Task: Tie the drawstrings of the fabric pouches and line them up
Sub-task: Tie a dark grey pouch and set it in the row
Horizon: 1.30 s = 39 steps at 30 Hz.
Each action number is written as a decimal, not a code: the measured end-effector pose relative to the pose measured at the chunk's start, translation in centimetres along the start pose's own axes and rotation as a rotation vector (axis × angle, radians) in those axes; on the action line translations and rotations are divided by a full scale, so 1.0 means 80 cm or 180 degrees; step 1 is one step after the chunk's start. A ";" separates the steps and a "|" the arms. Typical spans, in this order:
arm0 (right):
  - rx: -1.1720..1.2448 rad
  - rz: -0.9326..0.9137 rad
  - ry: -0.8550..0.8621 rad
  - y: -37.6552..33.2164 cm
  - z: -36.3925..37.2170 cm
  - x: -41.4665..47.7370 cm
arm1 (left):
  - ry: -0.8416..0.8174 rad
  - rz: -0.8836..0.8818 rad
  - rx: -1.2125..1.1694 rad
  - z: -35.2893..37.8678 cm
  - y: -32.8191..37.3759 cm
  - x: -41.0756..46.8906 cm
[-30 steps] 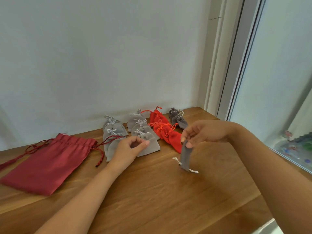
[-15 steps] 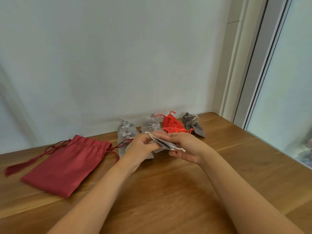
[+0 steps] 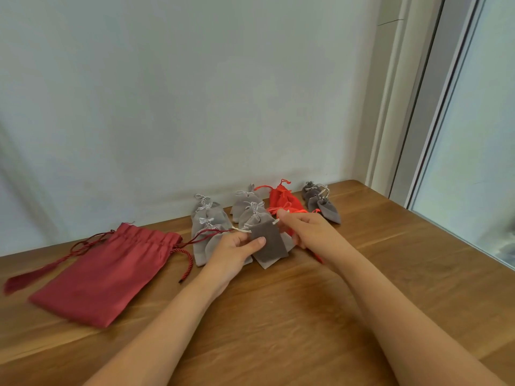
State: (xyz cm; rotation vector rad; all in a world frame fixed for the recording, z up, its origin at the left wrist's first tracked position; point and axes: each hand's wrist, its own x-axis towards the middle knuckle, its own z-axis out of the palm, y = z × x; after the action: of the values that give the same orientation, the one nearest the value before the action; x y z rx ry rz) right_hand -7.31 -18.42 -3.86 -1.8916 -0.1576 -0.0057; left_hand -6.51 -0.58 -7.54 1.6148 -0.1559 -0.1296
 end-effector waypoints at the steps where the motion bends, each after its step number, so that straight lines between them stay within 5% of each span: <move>1: -0.0005 -0.0060 -0.0166 -0.005 0.000 -0.003 | -0.0002 -0.0012 0.0001 0.000 -0.001 0.000; 3: -0.0028 -0.0158 -0.0435 -0.010 0.006 -0.004 | -0.0024 -0.0028 0.0049 0.000 -0.002 -0.001; 24: -0.1006 -0.0681 0.0304 0.026 0.035 0.004 | 0.0256 0.0196 -0.0615 -0.003 -0.004 0.002; 30: 0.1262 0.0045 0.0313 0.026 0.036 0.009 | 0.0283 -0.0107 -0.1329 -0.008 0.005 0.001; 39: 0.2841 0.0338 0.0466 0.013 0.022 0.012 | 0.0272 -0.0266 -0.1955 -0.023 0.008 0.003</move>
State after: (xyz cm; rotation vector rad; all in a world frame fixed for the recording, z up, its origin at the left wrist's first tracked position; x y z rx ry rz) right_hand -6.39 -16.94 -5.31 -1.0008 0.0439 -0.0011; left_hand -5.94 1.18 -6.81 1.0116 0.0204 -0.1548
